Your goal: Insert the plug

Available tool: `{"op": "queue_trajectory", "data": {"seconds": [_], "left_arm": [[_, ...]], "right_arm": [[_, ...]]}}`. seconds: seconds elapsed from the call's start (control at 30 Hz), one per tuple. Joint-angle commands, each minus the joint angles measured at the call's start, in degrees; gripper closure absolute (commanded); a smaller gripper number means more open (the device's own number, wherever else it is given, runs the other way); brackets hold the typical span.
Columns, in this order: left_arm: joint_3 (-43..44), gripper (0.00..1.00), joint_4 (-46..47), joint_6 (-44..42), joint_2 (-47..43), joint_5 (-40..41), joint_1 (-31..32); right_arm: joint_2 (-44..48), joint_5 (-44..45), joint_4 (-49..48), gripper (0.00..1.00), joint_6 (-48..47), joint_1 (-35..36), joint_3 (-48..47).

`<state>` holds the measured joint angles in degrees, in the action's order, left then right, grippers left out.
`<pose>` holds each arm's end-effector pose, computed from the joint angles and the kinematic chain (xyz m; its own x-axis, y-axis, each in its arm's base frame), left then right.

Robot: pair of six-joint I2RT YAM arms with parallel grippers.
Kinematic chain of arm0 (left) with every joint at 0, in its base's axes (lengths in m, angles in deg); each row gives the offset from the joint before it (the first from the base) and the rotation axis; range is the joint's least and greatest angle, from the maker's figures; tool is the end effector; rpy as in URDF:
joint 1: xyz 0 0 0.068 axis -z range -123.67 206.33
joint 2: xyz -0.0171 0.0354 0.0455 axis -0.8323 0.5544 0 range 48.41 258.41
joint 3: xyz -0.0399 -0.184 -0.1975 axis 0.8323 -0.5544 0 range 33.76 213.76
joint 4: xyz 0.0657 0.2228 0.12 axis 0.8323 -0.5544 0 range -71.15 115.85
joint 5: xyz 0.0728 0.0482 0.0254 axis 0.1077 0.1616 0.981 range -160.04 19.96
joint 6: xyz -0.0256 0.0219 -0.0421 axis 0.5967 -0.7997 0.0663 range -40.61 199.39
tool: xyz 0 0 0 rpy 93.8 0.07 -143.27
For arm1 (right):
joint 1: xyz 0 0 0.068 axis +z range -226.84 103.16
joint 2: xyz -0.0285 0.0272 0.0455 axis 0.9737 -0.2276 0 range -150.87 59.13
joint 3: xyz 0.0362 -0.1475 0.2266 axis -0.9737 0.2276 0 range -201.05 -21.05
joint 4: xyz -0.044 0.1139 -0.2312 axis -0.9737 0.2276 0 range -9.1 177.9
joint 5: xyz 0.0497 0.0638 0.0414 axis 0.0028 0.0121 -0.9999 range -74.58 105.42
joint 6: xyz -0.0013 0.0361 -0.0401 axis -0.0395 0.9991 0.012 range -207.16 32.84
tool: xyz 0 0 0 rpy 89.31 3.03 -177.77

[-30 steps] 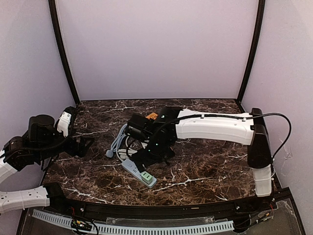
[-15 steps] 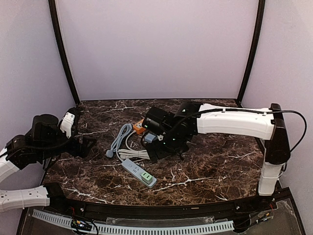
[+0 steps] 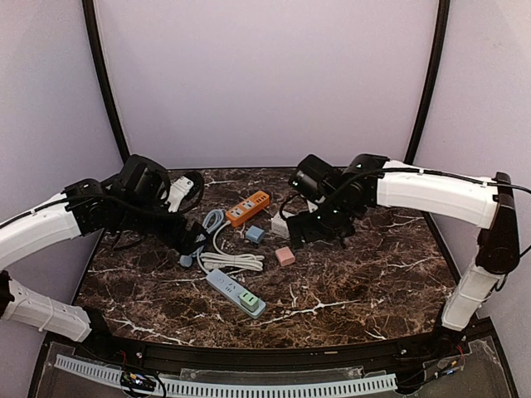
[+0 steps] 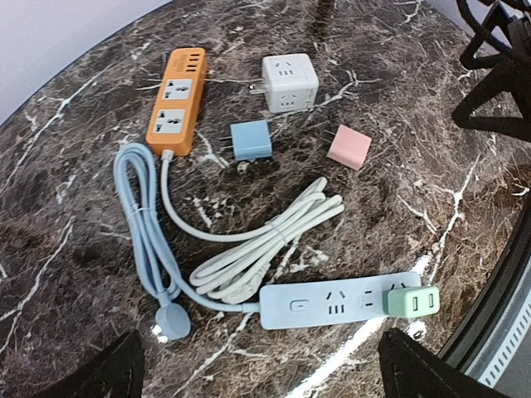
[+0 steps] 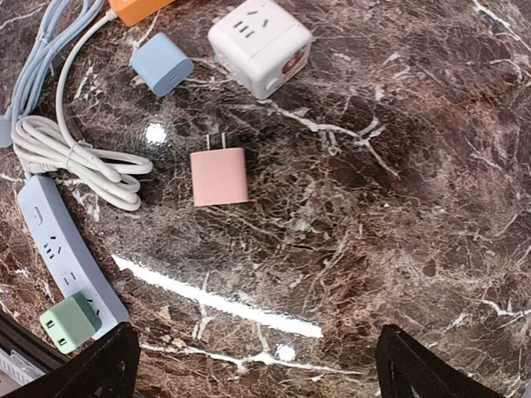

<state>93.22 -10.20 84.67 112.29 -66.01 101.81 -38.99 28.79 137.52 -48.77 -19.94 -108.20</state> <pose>0.1672 -0.1664 0.3205 -0.5151 0.3929 -0.7617 0.6289 0.7771 -0.0245 0.1984 0.2893 0.2866 -0.8720 -0.2313 -0.4314 -0.2876 0.9552 0.0691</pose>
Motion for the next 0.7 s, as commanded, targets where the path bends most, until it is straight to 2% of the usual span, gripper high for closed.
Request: {"op": "queue_trajectory", "data": {"seconds": [0.0,0.17,0.3,0.53,0.67], "left_arm": [[6.6,0.01,-1.1,-1.5,7.7,-8.2,-0.4],[16.9,0.01,-5.8,0.0,18.6,-10.4,-0.2],[20.6,0.01,-6.5,3.7,21.7,-9.1,-0.2],[23.0,0.01,-7.3,9.5,22.6,-6.4,-0.1],[23.2,0.02,-7.1,6.6,23.2,-3.1,-0.1]], "right_arm": [[6.2,0.1,-1.7,0.01,-2.4,-2.4,4.7],[12.4,-2.7,-7.8,0.01,-4.2,-5.4,13.1],[13.6,-3.0,-15.9,0.01,-7.4,-5.9,18.2],[14.7,-5.4,-39.7,0.01,-15.1,-5.9,30.4],[14.0,-6.3,-51.7,0.01,-20.0,-5.9,34.8]]}}
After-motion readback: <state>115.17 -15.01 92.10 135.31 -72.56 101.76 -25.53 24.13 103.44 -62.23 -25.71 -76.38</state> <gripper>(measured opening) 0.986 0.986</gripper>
